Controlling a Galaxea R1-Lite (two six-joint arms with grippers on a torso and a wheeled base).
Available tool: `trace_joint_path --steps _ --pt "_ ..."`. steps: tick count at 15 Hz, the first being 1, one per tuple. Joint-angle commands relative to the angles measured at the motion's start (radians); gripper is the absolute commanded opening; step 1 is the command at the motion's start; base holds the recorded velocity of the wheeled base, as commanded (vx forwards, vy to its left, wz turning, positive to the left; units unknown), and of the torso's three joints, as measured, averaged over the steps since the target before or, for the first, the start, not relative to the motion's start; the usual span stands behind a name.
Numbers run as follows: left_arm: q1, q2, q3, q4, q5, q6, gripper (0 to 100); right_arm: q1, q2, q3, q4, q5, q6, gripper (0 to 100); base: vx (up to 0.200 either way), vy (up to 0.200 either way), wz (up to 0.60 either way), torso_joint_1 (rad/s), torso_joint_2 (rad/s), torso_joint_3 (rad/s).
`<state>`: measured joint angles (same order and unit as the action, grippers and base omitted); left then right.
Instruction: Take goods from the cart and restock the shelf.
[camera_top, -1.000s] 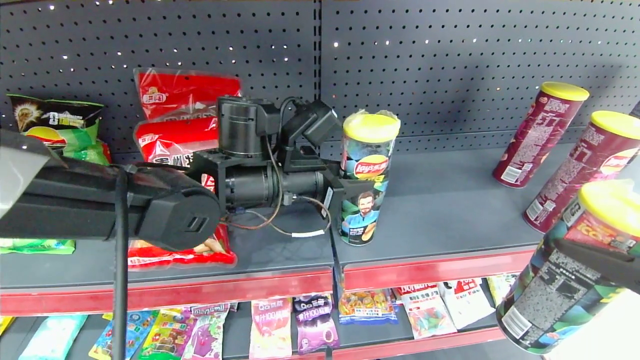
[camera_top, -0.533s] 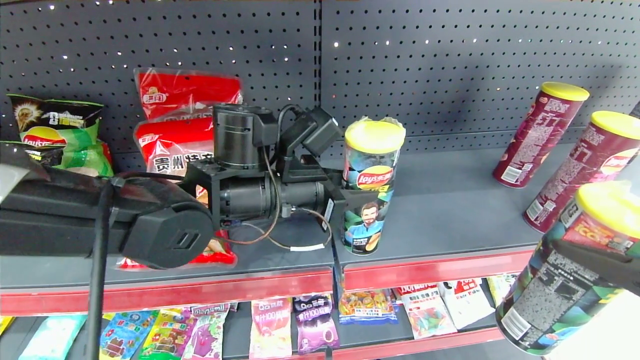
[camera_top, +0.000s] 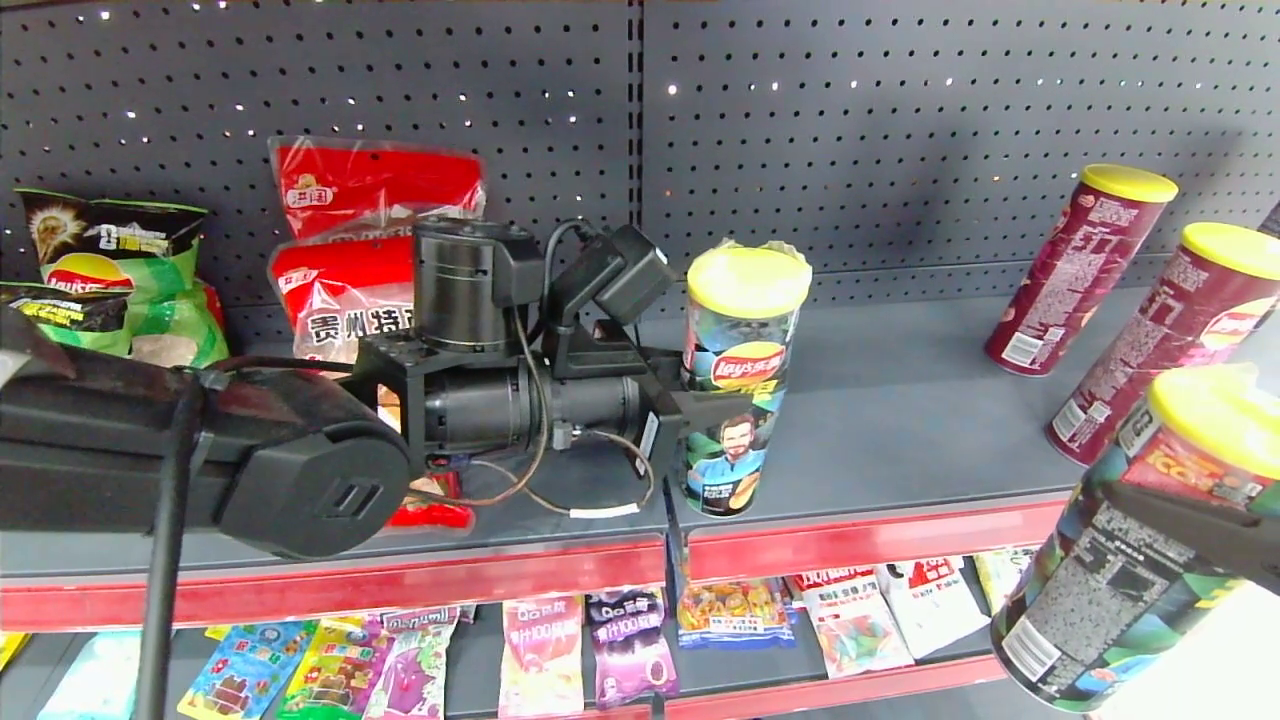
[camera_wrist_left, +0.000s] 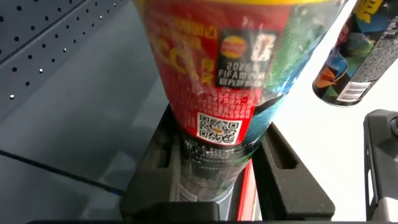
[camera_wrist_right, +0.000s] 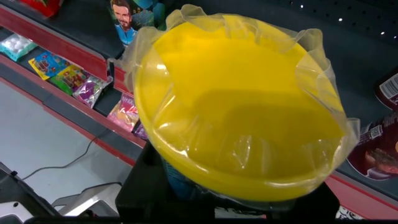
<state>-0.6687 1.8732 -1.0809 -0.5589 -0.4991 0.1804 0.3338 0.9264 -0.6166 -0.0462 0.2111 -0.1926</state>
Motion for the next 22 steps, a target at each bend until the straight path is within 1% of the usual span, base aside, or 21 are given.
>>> trace_joint_path --steps 1,4,5,6,7,9,11,12,14,15,17,18,19,22 --pt "0.000 0.006 0.002 -0.012 0.002 -0.004 100 0.001 0.002 0.000 0.000 0.001 -0.001 0 0.000 0.000 0.00 0.000 0.00 0.000" --pt "0.000 0.001 0.004 -0.012 0.008 -0.006 100 0.001 0.000 -0.002 -0.001 0.001 -0.001 0 0.000 0.000 0.00 0.000 0.00 0.000" --pt "0.001 -0.005 0.015 -0.013 0.010 -0.006 100 0.001 0.002 -0.005 -0.001 0.001 -0.001 0 0.000 0.000 0.00 0.000 0.00 0.000" --pt "0.009 -0.025 0.045 -0.015 0.014 -0.006 100 0.001 0.006 -0.011 -0.003 0.001 -0.001 0 0.000 0.000 0.00 0.000 0.00 0.000" --pt "0.020 -0.049 0.091 -0.024 0.014 -0.006 100 0.001 0.025 -0.023 -0.008 0.001 -0.001 0 0.000 0.000 0.00 0.000 0.00 0.000" --pt "0.043 -0.132 0.213 -0.029 0.021 -0.004 100 0.001 0.089 -0.094 -0.008 0.002 -0.001 0 0.000 0.000 0.00 0.000 0.00 0.000" --pt "0.064 -0.207 0.309 -0.029 0.045 -0.004 100 0.001 0.175 -0.149 -0.009 0.014 -0.002 0 0.000 0.000 0.00 0.000 0.00 0.000" --pt "0.074 -0.227 0.329 -0.030 0.053 -0.004 100 0.001 0.201 -0.169 -0.009 0.022 -0.002 0 0.000 0.000 0.00 0.000 0.00 0.000" --pt "0.104 -0.296 0.383 -0.027 0.071 -0.006 100 0.001 0.295 -0.249 -0.011 0.037 -0.002 0 0.000 0.000 0.00 0.000 0.00 0.000" --pt "0.123 -0.356 0.441 -0.024 0.103 -0.006 100 0.001 0.376 -0.301 -0.040 0.037 -0.001 0 0.000 0.000 0.00 0.000 0.00 0.000" --pt "0.138 -0.445 0.522 -0.022 0.143 -0.006 100 -0.007 0.480 -0.339 -0.159 0.037 -0.002 0 0.000 0.000 0.00 0.000 0.00 0.000" --pt "0.143 -0.465 0.541 -0.022 0.152 -0.007 100 -0.007 0.505 -0.348 -0.185 0.037 -0.002 0 0.000 0.000 0.00 0.000 0.00 0.000" --pt "0.172 -0.513 0.587 -0.022 0.160 -0.007 100 -0.007 0.565 -0.390 -0.212 0.037 -0.002 0 0.000 0.000 0.00 0.000 0.00 0.000" --pt "0.181 -0.603 0.662 -0.022 0.160 -0.009 100 -0.007 0.670 -0.491 -0.215 0.042 -0.002 0 0.000 0.000 0.00 0.000 0.00 0.000"
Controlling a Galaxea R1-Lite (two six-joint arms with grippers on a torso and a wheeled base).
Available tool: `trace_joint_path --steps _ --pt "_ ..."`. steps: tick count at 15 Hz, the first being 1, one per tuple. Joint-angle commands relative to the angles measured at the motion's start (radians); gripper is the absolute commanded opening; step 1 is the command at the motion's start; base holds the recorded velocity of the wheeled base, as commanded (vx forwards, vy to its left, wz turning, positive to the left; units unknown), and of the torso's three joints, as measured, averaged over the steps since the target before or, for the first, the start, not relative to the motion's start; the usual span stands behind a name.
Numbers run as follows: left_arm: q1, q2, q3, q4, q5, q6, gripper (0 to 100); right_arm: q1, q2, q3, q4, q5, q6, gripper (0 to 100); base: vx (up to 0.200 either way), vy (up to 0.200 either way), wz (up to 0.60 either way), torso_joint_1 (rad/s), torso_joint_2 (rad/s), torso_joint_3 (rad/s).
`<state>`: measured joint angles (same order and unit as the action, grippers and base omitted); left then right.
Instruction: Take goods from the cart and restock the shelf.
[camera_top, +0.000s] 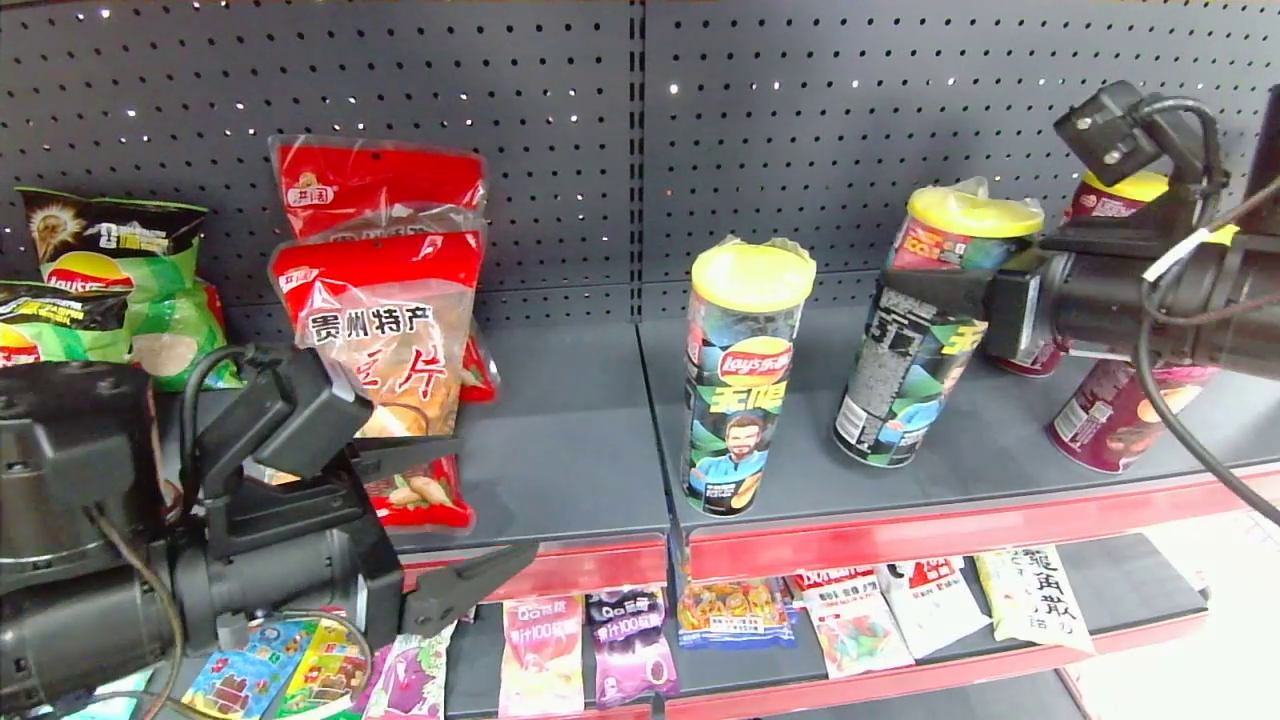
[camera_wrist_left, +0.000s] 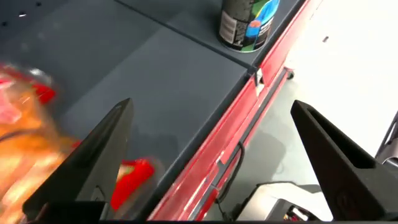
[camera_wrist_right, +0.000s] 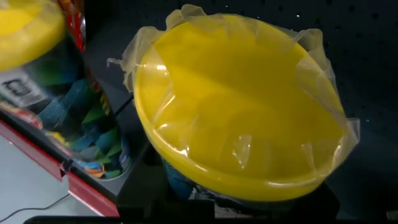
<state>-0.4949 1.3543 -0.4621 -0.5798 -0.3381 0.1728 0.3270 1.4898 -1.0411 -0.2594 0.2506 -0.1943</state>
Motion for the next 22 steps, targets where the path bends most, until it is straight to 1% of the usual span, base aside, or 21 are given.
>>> trace_joint_path --steps 1,2,4,7,11,12,13,16,18,22 --pt "0.012 -0.109 0.056 0.000 -0.001 -0.001 100 0.001 0.136 -0.103 -0.001 0.016 -0.001 0 0.000 0.000 0.00 0.000 0.00 0.000" --pt "0.013 -0.135 0.060 0.011 0.002 -0.013 100 0.001 0.170 -0.142 -0.001 0.030 -0.002 0 0.000 0.000 0.00 0.000 0.00 0.000" --pt "0.013 -0.184 0.056 0.047 0.019 -0.052 100 0.003 0.225 -0.212 -0.003 0.032 -0.004 0 0.000 0.000 0.00 0.000 0.00 0.000" --pt "0.013 -0.236 0.051 0.106 0.036 -0.053 100 0.023 0.302 -0.315 -0.003 0.039 -0.002 0 0.000 0.000 0.00 0.000 0.00 0.000" --pt "0.013 -0.236 0.051 0.110 0.057 -0.053 100 0.053 0.408 -0.418 -0.003 0.042 -0.004 0 0.000 0.000 0.00 0.000 0.00 0.000" --pt "0.013 -0.233 0.051 0.112 0.057 -0.053 100 0.055 0.435 -0.447 -0.003 0.062 -0.004 0 0.000 0.000 0.00 0.000 0.00 0.000" --pt "0.013 -0.233 0.049 0.112 0.059 -0.053 100 0.066 0.468 -0.494 -0.003 0.082 -0.004 0 0.000 0.000 0.00 0.000 0.00 0.000" --pt "0.013 -0.234 0.046 0.112 0.073 -0.053 100 0.070 0.540 -0.611 0.005 0.087 -0.002 0 0.000 0.000 0.00 0.000 0.00 0.000" --pt "0.013 -0.233 0.048 0.110 0.073 -0.053 100 0.072 0.566 -0.649 0.008 0.090 -0.002 0 0.000 0.000 0.00 0.000 0.00 0.000" --pt "0.013 -0.213 0.039 0.110 0.073 -0.053 100 0.089 0.576 -0.652 0.009 0.105 -0.001 0 0.000 0.000 0.00 0.000 0.00 0.000"
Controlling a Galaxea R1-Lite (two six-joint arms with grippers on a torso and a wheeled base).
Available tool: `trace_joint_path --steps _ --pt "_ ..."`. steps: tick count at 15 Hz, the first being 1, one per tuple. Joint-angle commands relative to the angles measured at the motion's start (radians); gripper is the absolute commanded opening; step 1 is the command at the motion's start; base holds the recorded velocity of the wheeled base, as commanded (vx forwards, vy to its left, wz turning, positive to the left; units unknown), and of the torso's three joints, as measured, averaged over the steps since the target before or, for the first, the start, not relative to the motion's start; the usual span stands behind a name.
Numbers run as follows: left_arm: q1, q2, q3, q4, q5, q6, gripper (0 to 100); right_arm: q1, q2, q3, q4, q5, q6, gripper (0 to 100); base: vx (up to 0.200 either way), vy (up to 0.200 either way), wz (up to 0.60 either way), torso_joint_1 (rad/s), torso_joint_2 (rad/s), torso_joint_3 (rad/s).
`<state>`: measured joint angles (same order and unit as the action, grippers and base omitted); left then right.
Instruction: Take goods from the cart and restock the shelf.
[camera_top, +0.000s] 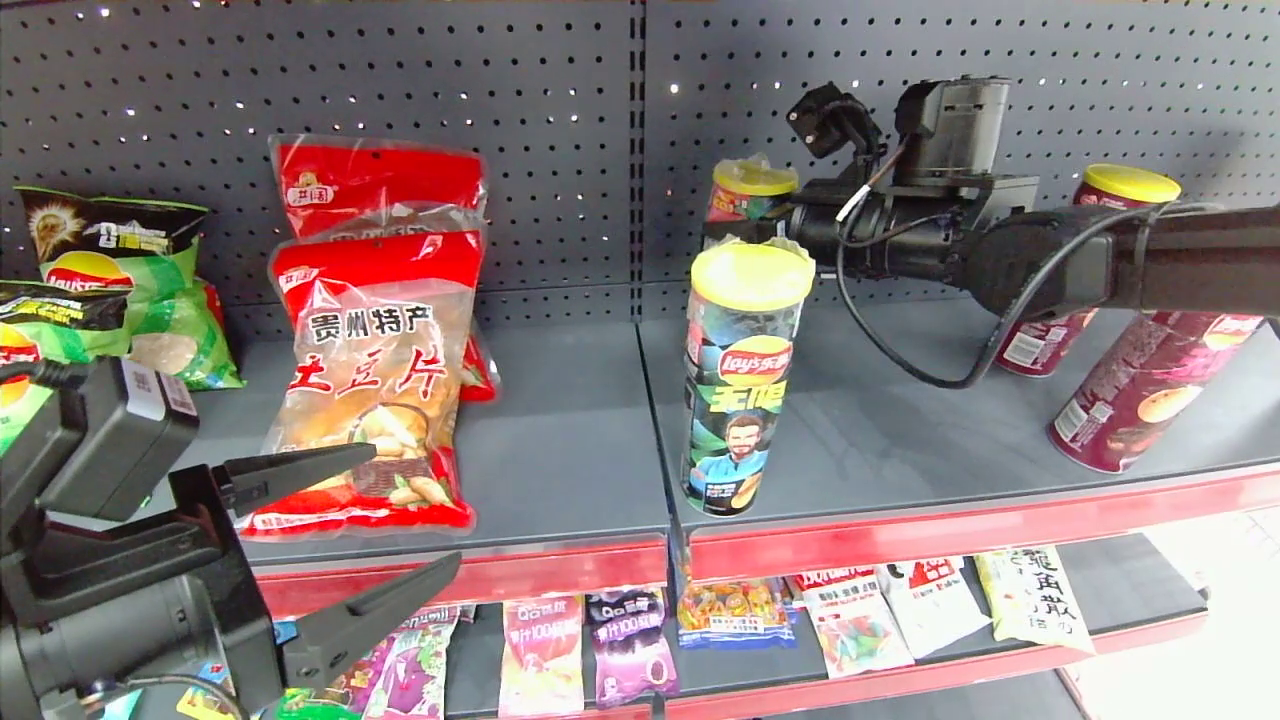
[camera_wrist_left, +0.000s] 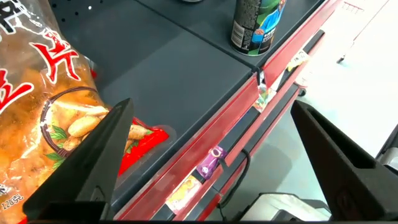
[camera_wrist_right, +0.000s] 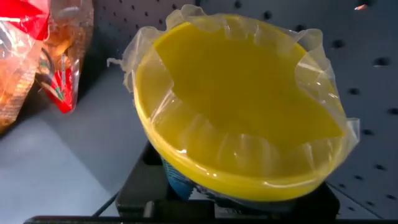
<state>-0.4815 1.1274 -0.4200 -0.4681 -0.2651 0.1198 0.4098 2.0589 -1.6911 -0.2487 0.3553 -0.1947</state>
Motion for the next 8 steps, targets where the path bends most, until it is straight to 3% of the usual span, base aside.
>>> trace_joint_path --steps 1,8 --pt "-0.002 0.022 -0.008 -0.001 0.000 0.000 100 0.009 0.007 0.001 -0.001 0.001 0.001 0 0.000 0.000 0.00 0.000 0.00 0.000" --pt "-0.002 0.031 -0.006 -0.001 0.000 0.000 100 0.027 0.006 0.013 -0.001 0.001 0.011 0 0.000 0.000 0.00 0.000 0.00 0.000"
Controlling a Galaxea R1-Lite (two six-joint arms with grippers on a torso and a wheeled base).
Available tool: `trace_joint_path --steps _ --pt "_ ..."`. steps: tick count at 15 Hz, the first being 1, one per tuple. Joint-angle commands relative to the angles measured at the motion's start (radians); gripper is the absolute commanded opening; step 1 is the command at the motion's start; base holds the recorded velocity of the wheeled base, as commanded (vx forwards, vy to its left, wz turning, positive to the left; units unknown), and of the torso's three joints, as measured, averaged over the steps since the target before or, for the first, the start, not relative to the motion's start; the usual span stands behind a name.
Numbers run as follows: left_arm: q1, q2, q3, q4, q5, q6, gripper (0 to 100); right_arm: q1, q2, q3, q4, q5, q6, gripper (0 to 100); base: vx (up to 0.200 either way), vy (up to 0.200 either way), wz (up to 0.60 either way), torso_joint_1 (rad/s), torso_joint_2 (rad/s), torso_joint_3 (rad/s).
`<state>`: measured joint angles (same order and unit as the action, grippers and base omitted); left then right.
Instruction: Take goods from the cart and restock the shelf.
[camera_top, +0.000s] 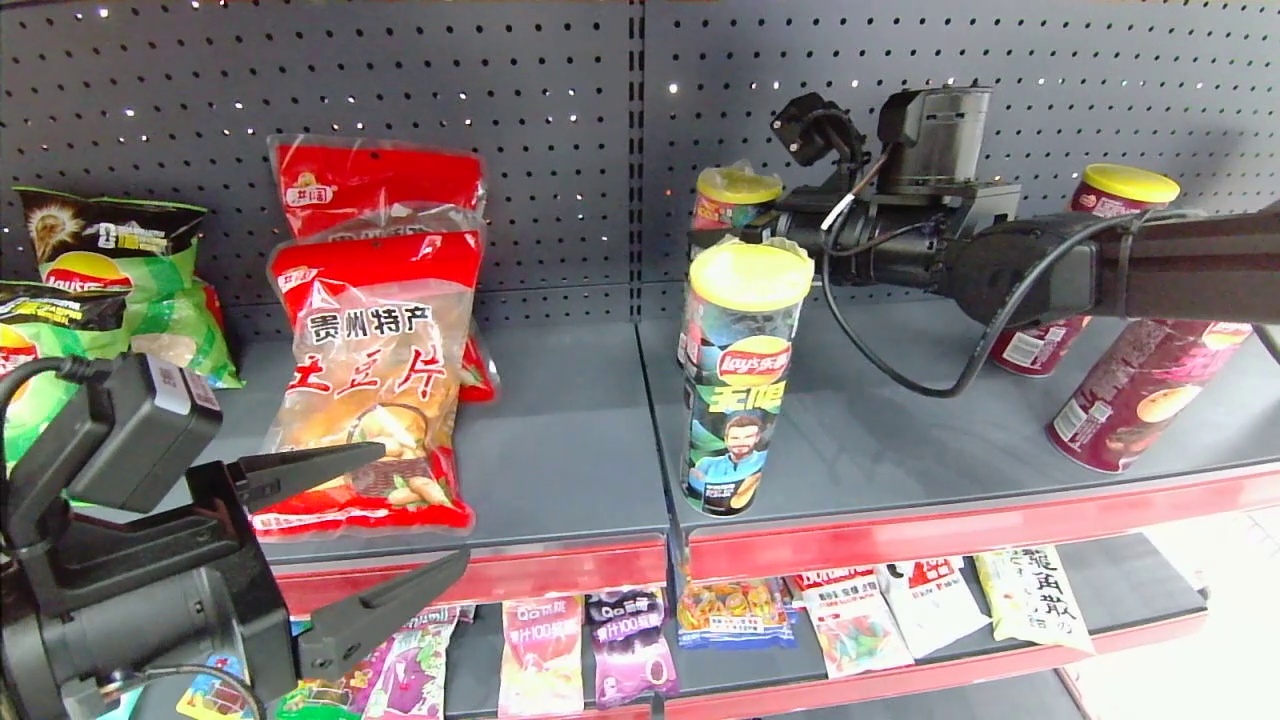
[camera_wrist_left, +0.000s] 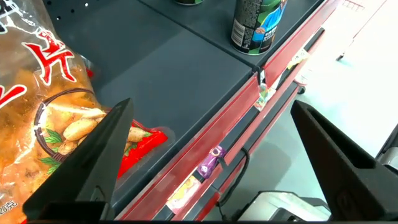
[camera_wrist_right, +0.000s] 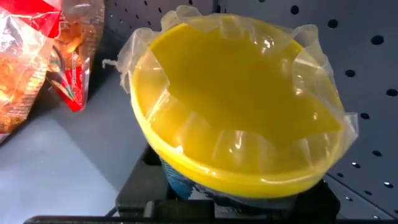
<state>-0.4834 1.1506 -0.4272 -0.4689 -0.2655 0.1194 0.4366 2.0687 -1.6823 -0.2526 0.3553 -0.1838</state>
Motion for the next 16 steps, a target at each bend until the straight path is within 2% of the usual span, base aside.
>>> trace_joint_path --steps 1,5,9,13,16 --pt "0.000 0.014 0.002 -0.002 0.000 0.000 100 0.001 -0.004 0.006 0.003 0.001 0.000 100 0.000 0.000 0.00 0.000 0.00 0.000" --pt "0.000 0.026 -0.001 -0.002 0.000 0.000 100 0.001 -0.025 0.013 0.003 -0.007 0.026 100 0.000 0.000 0.00 0.000 0.00 0.000" --pt "-0.001 0.043 -0.025 -0.004 0.002 0.002 100 -0.001 -0.128 0.187 -0.004 -0.019 0.024 100 0.000 0.000 0.00 0.000 0.00 0.000" --pt "-0.001 0.083 -0.056 -0.005 0.000 0.003 100 -0.019 -0.205 0.293 -0.007 -0.027 0.026 100 0.000 0.000 0.00 0.000 0.00 0.000" --pt "-0.003 0.139 -0.114 -0.007 0.003 0.019 100 -0.036 -0.271 0.405 -0.008 -0.088 0.026 100 0.000 0.000 0.00 0.000 0.00 0.000"
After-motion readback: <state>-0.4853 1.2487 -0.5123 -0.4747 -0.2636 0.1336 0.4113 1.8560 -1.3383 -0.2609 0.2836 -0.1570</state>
